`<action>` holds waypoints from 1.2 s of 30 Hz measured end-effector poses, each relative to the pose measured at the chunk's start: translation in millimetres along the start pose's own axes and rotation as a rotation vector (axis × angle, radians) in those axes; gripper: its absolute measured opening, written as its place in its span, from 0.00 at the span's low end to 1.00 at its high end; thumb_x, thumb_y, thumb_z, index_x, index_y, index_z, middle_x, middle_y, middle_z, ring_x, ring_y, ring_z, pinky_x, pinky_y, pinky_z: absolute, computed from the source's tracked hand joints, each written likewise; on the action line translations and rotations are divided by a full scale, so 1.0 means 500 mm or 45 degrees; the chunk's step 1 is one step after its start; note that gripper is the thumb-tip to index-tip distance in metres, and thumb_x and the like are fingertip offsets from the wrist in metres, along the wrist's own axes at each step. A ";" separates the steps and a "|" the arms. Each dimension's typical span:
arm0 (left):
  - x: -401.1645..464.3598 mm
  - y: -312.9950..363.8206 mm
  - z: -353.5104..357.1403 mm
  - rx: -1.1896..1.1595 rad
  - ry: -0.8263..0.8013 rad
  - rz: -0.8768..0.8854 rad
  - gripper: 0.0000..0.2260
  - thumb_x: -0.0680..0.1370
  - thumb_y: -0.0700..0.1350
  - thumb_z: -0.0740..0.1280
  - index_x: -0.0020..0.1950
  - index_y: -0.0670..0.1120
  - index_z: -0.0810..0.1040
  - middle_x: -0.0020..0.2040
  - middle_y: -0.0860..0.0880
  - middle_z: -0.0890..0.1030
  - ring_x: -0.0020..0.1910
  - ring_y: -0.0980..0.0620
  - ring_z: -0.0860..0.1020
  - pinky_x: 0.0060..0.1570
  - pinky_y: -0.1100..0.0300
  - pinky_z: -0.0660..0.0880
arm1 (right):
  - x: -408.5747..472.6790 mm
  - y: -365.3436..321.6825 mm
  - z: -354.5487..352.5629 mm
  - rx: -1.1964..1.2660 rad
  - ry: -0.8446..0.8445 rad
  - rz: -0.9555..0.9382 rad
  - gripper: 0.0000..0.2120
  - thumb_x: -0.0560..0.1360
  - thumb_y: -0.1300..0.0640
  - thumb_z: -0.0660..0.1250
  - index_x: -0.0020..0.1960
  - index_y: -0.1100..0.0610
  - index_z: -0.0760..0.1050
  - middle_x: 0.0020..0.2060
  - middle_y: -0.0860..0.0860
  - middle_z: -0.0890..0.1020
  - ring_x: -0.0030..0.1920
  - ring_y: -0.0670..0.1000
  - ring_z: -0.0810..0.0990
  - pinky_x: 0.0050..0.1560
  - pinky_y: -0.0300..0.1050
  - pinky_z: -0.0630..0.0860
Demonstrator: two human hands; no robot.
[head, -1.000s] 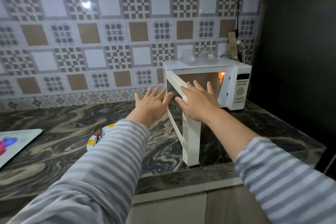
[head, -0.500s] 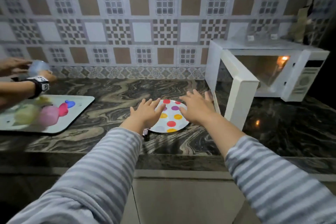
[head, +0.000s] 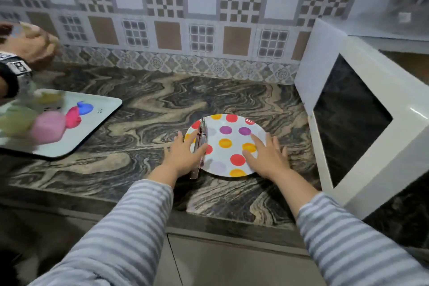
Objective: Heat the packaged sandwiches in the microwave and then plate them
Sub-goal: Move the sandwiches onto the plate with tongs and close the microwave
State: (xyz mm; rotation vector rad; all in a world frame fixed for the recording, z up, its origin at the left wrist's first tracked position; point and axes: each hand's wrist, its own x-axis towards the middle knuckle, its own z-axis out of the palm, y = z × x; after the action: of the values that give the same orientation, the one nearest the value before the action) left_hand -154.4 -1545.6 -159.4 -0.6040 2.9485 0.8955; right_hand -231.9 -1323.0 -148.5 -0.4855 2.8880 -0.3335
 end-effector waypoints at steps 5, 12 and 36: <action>0.023 -0.020 0.024 0.059 0.085 -0.061 0.28 0.79 0.66 0.52 0.78 0.59 0.54 0.79 0.44 0.51 0.78 0.49 0.46 0.74 0.46 0.40 | 0.032 0.023 0.056 0.115 0.073 0.122 0.33 0.77 0.32 0.50 0.78 0.44 0.49 0.78 0.56 0.42 0.77 0.55 0.37 0.73 0.62 0.35; 0.029 -0.019 0.038 0.225 0.101 -0.032 0.27 0.79 0.66 0.48 0.77 0.60 0.55 0.80 0.52 0.50 0.78 0.53 0.44 0.74 0.44 0.39 | 0.036 0.025 0.064 0.149 0.195 0.206 0.35 0.74 0.30 0.54 0.76 0.43 0.55 0.78 0.53 0.51 0.78 0.52 0.43 0.74 0.61 0.37; -0.362 -0.063 0.058 -1.104 0.286 0.006 0.33 0.75 0.53 0.70 0.76 0.44 0.62 0.73 0.51 0.65 0.71 0.54 0.66 0.72 0.51 0.62 | -0.365 0.002 0.068 1.689 0.188 -0.021 0.33 0.69 0.71 0.73 0.68 0.50 0.67 0.57 0.49 0.79 0.53 0.49 0.79 0.41 0.35 0.79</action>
State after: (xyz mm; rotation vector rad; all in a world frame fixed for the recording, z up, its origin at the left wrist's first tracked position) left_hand 21.4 -1489.1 -180.4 -0.7231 2.5961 2.2472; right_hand -55.3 -1266.3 -153.4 -0.2025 2.0635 -2.0591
